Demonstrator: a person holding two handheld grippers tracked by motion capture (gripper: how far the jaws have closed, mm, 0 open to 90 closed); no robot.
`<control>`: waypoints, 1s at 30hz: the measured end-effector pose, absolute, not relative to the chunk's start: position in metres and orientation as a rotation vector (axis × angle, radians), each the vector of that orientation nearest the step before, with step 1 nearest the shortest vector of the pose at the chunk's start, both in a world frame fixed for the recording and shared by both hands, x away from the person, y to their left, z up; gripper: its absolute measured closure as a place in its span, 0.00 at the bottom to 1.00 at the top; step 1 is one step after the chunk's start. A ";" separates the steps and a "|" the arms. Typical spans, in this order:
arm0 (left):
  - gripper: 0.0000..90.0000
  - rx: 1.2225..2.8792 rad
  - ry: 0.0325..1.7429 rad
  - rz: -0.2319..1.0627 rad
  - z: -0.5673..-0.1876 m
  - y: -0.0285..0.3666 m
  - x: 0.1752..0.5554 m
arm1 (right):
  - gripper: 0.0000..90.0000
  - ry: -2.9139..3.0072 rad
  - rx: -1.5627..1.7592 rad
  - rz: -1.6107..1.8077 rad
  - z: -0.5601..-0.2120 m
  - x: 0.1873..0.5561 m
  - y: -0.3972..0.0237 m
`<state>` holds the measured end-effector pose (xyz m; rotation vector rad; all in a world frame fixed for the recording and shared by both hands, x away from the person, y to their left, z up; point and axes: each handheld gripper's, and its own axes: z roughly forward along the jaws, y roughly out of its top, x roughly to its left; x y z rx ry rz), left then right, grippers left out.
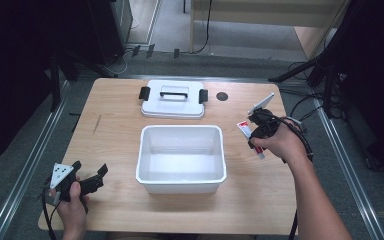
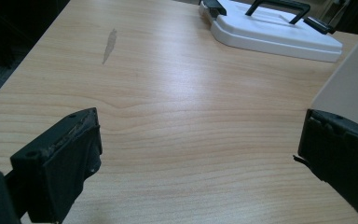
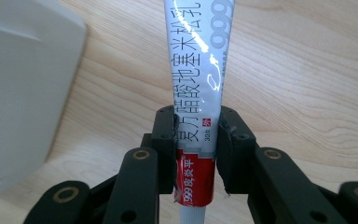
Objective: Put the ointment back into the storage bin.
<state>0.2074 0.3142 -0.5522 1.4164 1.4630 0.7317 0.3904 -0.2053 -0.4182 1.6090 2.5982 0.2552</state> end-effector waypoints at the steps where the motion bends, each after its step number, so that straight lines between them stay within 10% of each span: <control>1: 0.00 1.416 1.463 0.732 -0.552 0.314 0.207 | 0.80 2.602 1.605 0.253 -0.414 0.390 -0.202; 30: 0.00 1.411 1.463 0.726 -0.552 0.315 0.208 | 0.80 2.724 1.394 0.291 -0.344 0.375 -0.104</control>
